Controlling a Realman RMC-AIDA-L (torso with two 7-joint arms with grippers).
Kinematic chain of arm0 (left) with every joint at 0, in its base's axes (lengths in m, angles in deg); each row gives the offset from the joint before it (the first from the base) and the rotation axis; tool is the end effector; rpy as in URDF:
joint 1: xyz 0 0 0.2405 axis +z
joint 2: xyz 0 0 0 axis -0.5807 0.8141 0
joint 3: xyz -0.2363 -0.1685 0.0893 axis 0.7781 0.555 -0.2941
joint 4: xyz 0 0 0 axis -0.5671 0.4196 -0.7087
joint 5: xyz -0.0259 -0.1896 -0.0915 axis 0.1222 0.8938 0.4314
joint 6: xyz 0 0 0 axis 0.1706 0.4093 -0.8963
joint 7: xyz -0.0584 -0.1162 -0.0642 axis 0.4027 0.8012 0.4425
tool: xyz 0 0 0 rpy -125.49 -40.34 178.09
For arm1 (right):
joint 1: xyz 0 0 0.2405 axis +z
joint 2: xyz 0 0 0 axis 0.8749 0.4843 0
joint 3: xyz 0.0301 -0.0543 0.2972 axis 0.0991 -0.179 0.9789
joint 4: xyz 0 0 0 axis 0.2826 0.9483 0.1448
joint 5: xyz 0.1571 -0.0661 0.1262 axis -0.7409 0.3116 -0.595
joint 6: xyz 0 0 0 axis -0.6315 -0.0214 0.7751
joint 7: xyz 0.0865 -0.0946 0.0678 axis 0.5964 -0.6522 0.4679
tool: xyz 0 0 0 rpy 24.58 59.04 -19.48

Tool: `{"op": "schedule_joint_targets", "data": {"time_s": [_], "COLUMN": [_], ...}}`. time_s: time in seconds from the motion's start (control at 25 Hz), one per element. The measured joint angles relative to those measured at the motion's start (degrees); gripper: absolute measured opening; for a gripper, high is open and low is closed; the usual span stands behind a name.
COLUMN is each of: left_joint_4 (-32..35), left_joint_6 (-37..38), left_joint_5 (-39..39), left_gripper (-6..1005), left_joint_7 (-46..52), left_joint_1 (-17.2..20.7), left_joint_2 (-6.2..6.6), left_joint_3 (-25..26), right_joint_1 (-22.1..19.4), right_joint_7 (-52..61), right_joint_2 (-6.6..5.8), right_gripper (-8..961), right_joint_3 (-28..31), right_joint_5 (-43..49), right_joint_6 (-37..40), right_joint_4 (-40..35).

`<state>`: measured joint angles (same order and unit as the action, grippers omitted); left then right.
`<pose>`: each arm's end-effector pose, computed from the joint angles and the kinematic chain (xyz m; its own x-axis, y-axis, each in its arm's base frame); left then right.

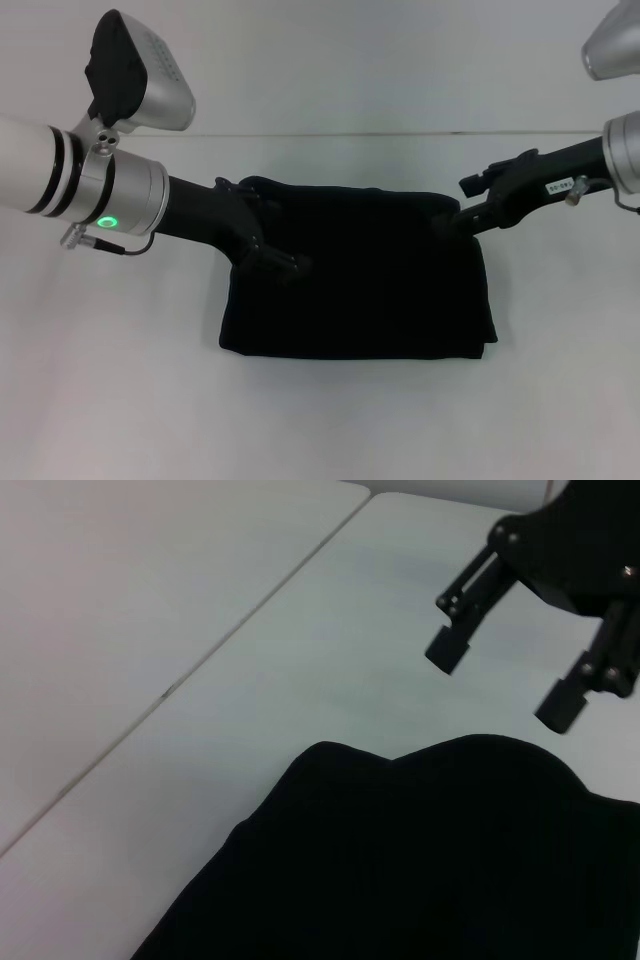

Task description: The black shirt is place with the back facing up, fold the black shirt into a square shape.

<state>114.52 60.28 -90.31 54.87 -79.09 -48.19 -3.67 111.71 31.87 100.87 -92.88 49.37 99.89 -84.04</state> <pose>-0.2177 0.4352 -0.0314 0.9544 0.2829 0.0955 0.2986 -0.9029 -0.3092 0.2216 0.4693 0.0060 0.8810 -0.4554 -0.1283 -0.4726 -0.8336 -0.2860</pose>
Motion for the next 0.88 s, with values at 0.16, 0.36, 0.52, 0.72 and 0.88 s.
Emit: {"op": "schedule_joint_targets", "data": {"time_s": [0.16,0.36,0.52,0.72,0.88], "left_joint_4": [0.07,0.18,0.3,0.36,0.83], "left_joint_6": [-0.33,-0.12,0.34,0.12,0.14], "left_joint_5": [-0.04,-0.29,-2.06,-2.99,-3.01], "left_gripper": [917,916,916,915,911], "left_joint_7": [-0.25,-0.98,-2.16,-2.45,-2.5], "left_joint_1": [0.34,1.02,1.47,1.61,1.66], "left_joint_2": [0.01,0.2,0.08,0.18,0.39], "left_joint_3": [0.12,0.48,0.6,1.92,3.26], "right_joint_1": [-0.13,-0.85,-2.06,-3.43,-4.32], "right_joint_7": [-0.72,-3.23,-4.23,-5.28,-5.39], "right_joint_2": [0.87,1.55,1.3,0.89,0.87], "right_gripper": [883,883,883,884,884], "right_joint_3": [-0.26,0.24,0.4,0.49,0.81], "right_joint_5": [-0.28,-1.07,-3.16,-4.86,-4.94], "right_joint_6": [0.34,2.41,3.53,5.39,5.55], "right_joint_4": [0.01,-0.45,-0.58,-1.18,-2.06]}}
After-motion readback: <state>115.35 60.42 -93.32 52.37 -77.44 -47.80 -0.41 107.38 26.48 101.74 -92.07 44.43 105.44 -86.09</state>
